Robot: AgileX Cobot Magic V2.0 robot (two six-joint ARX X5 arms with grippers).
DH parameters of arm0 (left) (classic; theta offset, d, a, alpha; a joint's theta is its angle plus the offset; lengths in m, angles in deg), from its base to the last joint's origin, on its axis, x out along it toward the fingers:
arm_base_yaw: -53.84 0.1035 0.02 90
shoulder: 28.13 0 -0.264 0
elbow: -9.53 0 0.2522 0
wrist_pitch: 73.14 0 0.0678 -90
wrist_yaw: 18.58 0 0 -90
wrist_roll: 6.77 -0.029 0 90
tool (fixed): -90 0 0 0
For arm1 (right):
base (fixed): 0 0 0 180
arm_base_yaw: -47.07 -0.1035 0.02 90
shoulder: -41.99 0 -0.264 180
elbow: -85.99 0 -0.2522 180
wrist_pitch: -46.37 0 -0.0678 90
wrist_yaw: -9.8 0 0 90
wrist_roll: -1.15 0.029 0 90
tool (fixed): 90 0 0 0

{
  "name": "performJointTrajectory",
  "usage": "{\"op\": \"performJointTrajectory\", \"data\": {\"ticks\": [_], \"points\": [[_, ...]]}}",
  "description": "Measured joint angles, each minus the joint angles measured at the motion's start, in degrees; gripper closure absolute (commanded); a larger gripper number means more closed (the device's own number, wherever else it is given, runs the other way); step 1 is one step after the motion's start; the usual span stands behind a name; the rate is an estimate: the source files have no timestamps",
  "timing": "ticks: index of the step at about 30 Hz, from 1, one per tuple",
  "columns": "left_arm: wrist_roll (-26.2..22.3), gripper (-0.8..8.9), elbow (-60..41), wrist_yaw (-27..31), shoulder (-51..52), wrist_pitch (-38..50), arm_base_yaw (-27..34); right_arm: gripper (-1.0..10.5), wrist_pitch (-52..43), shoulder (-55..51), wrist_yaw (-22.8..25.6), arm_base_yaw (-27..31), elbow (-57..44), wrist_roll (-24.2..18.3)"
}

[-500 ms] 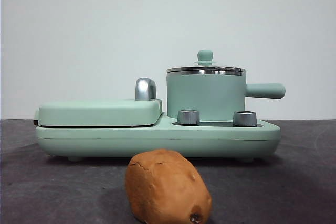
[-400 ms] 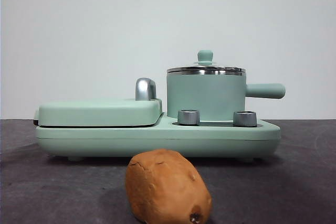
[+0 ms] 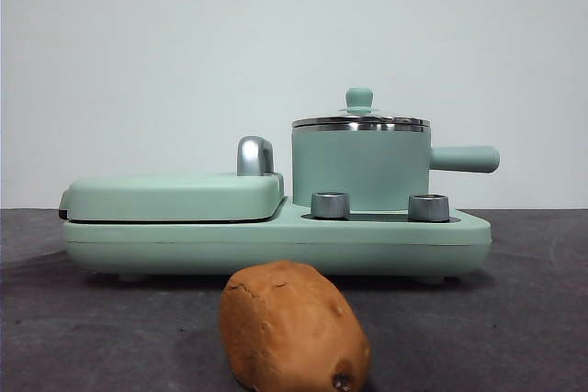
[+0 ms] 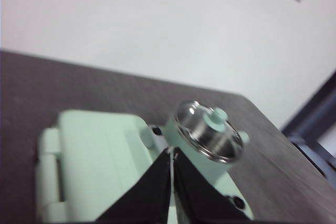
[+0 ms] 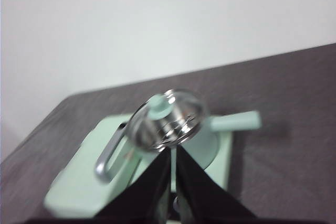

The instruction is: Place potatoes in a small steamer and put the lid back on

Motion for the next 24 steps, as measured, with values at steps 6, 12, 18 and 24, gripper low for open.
{"op": "performJointTrajectory", "data": {"ticks": [6, 12, 18, 24], "points": [[-0.7, 8.07, 9.4, -9.4, -11.1, -6.6, 0.0, 9.3, 5.8, 6.8, -9.2, 0.0, 5.7, -7.3], [-4.6, 7.95, 14.9, -15.5, -17.0, -12.9, -1.8, 9.3, 5.9, 9.2, -12.6, 0.0, 6.3, -10.3], [-6.9, 6.23, 15.3, -15.5, -19.1, -13.9, -4.7, 8.4, 7.5, 9.2, -12.6, 0.0, 6.3, -10.7], [-7.1, 5.19, 18.0, -15.5, -23.4, -14.0, -8.7, 4.8, 9.5, 9.2, -12.7, 0.0, 6.3, -10.7]]}}
